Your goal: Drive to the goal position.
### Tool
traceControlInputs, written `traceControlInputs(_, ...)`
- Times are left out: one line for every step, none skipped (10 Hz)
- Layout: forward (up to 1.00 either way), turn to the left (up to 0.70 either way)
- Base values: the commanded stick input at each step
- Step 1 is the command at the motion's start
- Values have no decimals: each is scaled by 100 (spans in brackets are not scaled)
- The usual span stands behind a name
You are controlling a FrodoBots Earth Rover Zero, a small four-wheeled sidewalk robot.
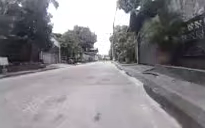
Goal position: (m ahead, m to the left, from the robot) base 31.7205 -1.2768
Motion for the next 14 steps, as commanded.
traceControlInputs(100,0)
traceControlInputs(100,0)
traceControlInputs(100,0)
traceControlInputs(100,0)
traceControlInputs(100,0)
traceControlInputs(100,0)
traceControlInputs(100,0)
traceControlInputs(100,0)
traceControlInputs(100,0)
traceControlInputs(100,0)
traceControlInputs(100,0)
traceControlInputs(100,0)
traceControlInputs(100,0)
traceControlInputs(100,0)
